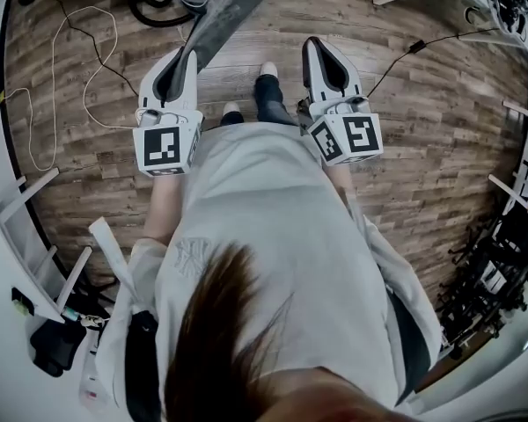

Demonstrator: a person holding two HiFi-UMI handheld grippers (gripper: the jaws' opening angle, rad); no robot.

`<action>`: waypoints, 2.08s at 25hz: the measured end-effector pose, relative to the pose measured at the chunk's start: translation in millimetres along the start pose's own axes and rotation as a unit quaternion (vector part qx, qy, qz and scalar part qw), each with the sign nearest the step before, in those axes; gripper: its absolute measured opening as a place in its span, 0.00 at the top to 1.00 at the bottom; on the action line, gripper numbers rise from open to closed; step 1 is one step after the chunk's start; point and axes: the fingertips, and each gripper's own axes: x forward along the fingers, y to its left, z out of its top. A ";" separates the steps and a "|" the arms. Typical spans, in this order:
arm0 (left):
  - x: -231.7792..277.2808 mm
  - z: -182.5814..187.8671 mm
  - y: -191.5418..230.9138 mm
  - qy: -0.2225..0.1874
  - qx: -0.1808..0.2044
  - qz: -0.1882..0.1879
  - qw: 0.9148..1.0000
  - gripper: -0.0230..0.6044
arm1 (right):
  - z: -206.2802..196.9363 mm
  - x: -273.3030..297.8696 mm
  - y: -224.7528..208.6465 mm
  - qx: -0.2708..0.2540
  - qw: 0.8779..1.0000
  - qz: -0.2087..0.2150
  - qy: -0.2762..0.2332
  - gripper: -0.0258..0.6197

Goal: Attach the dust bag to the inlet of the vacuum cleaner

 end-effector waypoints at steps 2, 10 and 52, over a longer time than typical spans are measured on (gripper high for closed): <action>17.5 2.5 1.8 0.003 -0.001 0.010 1.000 0.90 | 2.7 14.3 -16.7 0.001 1.000 0.007 0.005 0.96; 93.4 25.4 0.6 -0.016 -0.021 0.061 0.998 0.90 | 24.7 67.0 -93.2 -0.010 0.999 0.043 0.010 0.96; 240.0 46.4 128.6 -0.005 -0.024 0.063 0.998 0.90 | 57.4 260.3 -146.8 -0.008 0.999 0.037 0.023 0.96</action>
